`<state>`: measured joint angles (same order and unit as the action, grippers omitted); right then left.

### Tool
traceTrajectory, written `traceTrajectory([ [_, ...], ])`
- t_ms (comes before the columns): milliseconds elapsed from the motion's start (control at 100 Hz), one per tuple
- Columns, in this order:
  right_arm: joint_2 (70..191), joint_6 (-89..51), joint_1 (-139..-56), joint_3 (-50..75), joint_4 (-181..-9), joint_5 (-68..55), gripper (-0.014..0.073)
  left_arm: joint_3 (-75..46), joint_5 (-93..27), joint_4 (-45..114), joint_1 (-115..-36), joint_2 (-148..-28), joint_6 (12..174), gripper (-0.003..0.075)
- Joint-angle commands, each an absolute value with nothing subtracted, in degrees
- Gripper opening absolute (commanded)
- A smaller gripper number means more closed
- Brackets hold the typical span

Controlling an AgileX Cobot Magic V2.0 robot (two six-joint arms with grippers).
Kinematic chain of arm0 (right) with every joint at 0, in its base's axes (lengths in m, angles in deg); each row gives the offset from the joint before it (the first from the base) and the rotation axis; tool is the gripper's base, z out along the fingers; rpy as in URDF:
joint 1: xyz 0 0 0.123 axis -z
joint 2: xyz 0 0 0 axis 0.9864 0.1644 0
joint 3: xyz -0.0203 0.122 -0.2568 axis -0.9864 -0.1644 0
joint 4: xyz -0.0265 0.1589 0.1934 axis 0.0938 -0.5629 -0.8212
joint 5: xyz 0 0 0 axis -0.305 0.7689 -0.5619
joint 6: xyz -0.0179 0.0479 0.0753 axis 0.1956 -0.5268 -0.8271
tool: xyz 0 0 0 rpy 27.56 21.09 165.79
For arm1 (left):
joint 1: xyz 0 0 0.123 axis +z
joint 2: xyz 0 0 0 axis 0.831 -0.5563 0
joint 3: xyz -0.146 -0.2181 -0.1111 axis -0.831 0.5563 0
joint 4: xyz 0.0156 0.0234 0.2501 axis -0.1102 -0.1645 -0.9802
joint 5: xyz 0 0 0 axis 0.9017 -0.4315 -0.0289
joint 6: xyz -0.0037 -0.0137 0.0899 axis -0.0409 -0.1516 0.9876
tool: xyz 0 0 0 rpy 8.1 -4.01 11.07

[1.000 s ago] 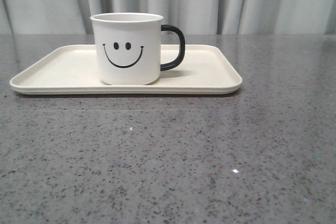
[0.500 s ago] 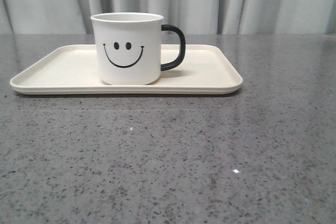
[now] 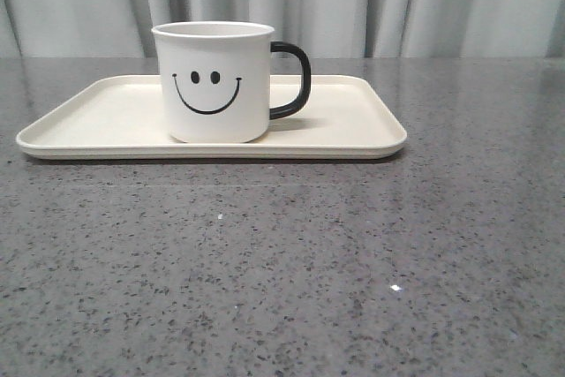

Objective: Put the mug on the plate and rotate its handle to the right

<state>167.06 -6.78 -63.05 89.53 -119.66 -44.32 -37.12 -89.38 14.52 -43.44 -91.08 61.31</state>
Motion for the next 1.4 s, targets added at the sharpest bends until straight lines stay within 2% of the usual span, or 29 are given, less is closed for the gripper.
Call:
traceTrajectory([
  [0,161.7,-4.5,-62.5,86.2,-124.7,-38.8,-0.0061,-38.6,-85.8,15.1,-43.2,-90.3,61.1,-0.0020],
  [170,152.0,5.3,-62.5,67.8,-133.1,-32.2,-0.0061,-38.6,-85.8,15.1,-43.2,-90.3,61.1,-0.0020],
  [340,138.7,19.2,-62.5,42.1,-144.7,-26.5,-0.0061,-38.6,-85.4,15.1,-43.2,-90.3,61.1,-0.0020],
  [550,124.9,25.3,-62.8,20.3,-149.8,-27.8,-0.0062,-38.6,-84.7,15.1,-43.2,-90.3,61.1,-0.0020],
  [780,117.8,28.1,-66.1,6.2,-150.0,-36.6,-0.0062,-38.6,-84.3,15.6,-43.2,-90.2,61.1,-0.0020],
  [1010,109.0,28.8,-66.8,-6.7,-150.2,-34.7,-0.0062,-38.6,-84.3,17.0,-43.2,-90.2,61.1,-0.0020],
  [1180,102.8,29.0,-67.2,-17.5,-151.0,-27.0,-0.0062,-38.6,-84.4,17.4,-43.2,-90.2,61.1,-0.0020],
  [1390,101.4,29.0,-70.9,-20.4,-151.6,-28.0,-0.0062,-38.6,-84.4,19.3,-43.2,-90.2,61.1,-0.0020],
])
